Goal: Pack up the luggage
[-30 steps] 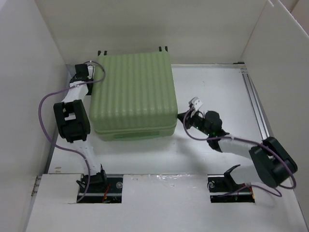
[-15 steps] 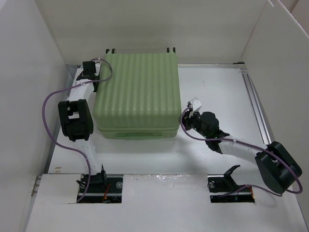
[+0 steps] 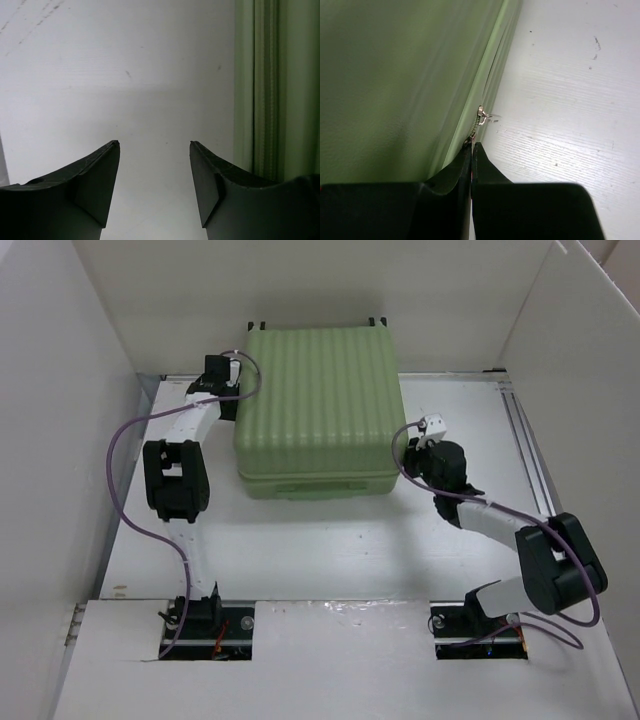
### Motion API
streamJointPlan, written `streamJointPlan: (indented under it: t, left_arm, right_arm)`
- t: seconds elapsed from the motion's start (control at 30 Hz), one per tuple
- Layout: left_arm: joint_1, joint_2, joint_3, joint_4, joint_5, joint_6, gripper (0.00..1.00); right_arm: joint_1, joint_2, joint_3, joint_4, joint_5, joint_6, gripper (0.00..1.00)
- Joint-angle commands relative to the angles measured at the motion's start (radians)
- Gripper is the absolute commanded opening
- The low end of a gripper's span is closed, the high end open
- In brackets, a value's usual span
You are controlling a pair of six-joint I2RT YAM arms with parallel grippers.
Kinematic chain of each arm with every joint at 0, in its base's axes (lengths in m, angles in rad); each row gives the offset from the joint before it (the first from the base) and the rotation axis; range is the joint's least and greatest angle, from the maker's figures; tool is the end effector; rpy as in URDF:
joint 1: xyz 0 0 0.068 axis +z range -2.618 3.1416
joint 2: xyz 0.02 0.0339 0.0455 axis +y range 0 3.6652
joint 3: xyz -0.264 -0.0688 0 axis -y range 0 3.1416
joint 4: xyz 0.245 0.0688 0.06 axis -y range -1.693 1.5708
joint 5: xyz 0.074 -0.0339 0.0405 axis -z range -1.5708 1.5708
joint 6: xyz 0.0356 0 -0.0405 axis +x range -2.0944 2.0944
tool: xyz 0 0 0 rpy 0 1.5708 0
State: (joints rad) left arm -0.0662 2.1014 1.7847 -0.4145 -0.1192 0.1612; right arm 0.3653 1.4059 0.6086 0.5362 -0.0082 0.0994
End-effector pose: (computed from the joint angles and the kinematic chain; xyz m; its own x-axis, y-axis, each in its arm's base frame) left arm 0.4857 -0.0280 0.2489 -0.6613 0.2036 -0.7220 0.0846 0.9766 0.1979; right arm 0.2770 0.1062 0.2123 -0.2761 0.0006 -0.9611 -0.3389 0.9357 0.0980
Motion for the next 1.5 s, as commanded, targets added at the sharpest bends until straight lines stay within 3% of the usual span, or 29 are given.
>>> streamJointPlan:
  t: [0.0, 0.2, 0.23, 0.27, 0.3, 0.33, 0.4, 0.43, 0.47, 0.63, 0.73, 0.9, 0.97, 1.2, 1.47]
  left_arm:
    - [-0.188, -0.053, 0.002, -0.012, 0.305, 0.055, 0.57]
    - [-0.113, -0.057, 0.071, -0.026, 0.265, 0.025, 0.65]
    - [-0.113, -0.057, 0.088, -0.035, 0.221, 0.024, 0.70]
    - [-0.101, -0.057, 0.114, -0.046, 0.198, 0.014, 0.73]
    - [-0.092, -0.081, 0.114, -0.058, 0.176, 0.000, 0.76]
    - [-0.077, -0.095, 0.125, -0.058, 0.106, -0.012, 0.80]
    - [-0.067, -0.157, 0.125, -0.067, 0.029, -0.049, 0.93]
    - [-0.052, -0.184, 0.108, -0.058, -0.018, -0.064, 1.00]
    - [-0.040, -0.213, 0.098, -0.049, -0.092, -0.065, 1.00]
    - [-0.031, -0.401, -0.004, 0.000, -0.264, -0.022, 1.00]
    - [0.060, -0.506, -0.105, 0.035, -0.301, -0.028, 1.00]
    - [0.476, -0.619, -0.145, -0.078, -0.059, -0.121, 1.00]
    - [0.570, -0.670, -0.229, -0.107, 0.071, -0.086, 1.00]
    - [0.598, -0.911, -0.598, -0.061, 0.150, 0.032, 1.00]
    - [0.598, -1.058, -0.712, -0.151, 0.190, 0.122, 1.00]
  right_arm:
    - [0.034, 0.002, 0.097, 0.102, -0.151, 0.006, 0.00]
    - [0.043, -0.056, 0.108, 0.013, -0.177, 0.006, 0.01]
    - [0.043, -0.074, 0.108, -0.019, -0.159, 0.006, 0.08]
    - [0.031, -0.085, 0.118, -0.062, -0.133, 0.006, 0.40]
    - [0.017, -0.114, 0.143, -0.170, -0.107, 0.019, 0.51]
    - [0.002, -0.133, 0.157, -0.230, -0.080, 0.019, 0.70]
    - [-0.053, -0.182, 0.183, -0.376, 0.032, 0.028, 0.93]
    - [-0.074, -0.246, 0.183, -0.416, 0.068, 0.028, 0.96]
    - [-0.097, -0.280, 0.194, -0.456, 0.133, 0.028, 1.00]
    - [-0.273, -0.465, 0.293, -0.663, 0.211, -0.017, 1.00]
    - [-0.386, -0.548, 0.354, -0.809, 0.163, -0.062, 1.00]
    - [-0.473, -0.591, 0.500, -1.109, 0.208, -0.072, 1.00]
    - [-0.482, -0.602, 0.523, -1.203, 0.231, -0.029, 1.00]
    - [-0.482, -0.706, 0.536, -1.338, 0.198, 0.018, 1.00]
    - [-0.482, -0.843, 0.546, -1.380, 0.076, 0.028, 1.00]
